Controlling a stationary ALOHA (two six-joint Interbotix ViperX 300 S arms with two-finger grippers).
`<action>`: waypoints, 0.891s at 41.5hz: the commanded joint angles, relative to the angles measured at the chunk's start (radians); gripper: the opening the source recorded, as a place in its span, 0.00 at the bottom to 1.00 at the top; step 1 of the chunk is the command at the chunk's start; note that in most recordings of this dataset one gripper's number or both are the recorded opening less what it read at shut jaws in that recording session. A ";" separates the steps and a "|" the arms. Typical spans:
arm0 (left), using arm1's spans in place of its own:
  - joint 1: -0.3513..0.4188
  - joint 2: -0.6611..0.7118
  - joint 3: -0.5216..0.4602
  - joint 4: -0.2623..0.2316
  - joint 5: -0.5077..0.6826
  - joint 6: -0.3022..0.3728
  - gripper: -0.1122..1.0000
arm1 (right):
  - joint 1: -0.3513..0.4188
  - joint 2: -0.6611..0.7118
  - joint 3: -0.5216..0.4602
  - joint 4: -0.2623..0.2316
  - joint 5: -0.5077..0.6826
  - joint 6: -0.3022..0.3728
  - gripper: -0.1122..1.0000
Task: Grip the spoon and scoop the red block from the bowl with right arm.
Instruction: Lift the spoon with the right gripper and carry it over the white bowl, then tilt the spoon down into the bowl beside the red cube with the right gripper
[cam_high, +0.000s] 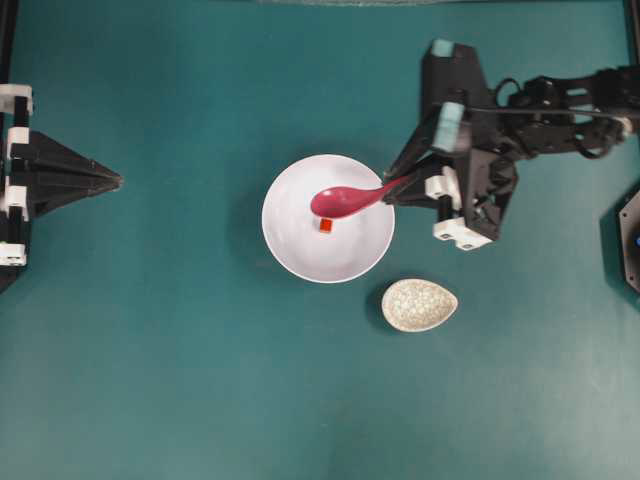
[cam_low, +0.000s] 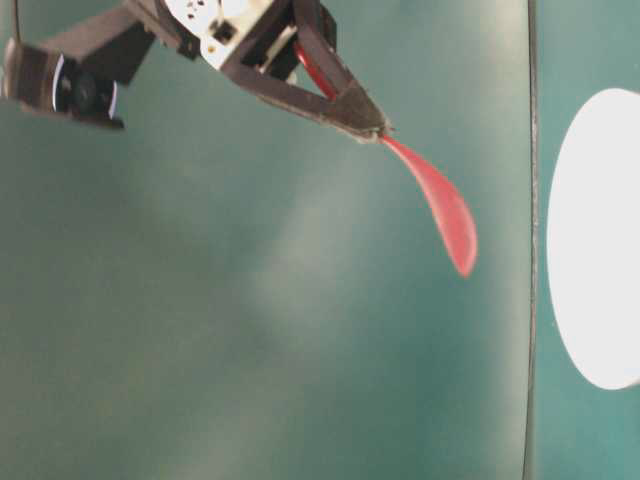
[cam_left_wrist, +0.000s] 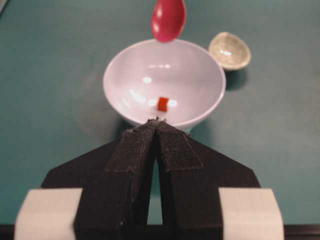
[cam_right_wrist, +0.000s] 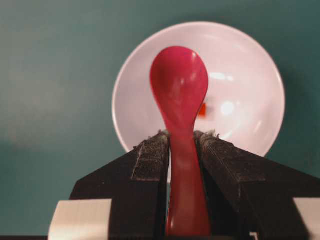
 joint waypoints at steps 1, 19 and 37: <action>0.003 0.003 -0.032 0.003 -0.005 -0.002 0.10 | -0.003 0.025 -0.072 -0.014 0.060 0.002 0.33; 0.003 0.005 -0.032 0.003 -0.005 0.000 0.10 | -0.003 0.144 -0.212 -0.149 0.272 0.000 0.33; 0.003 0.006 -0.032 0.003 -0.005 0.000 0.10 | -0.002 0.189 -0.239 -0.195 0.360 -0.002 0.33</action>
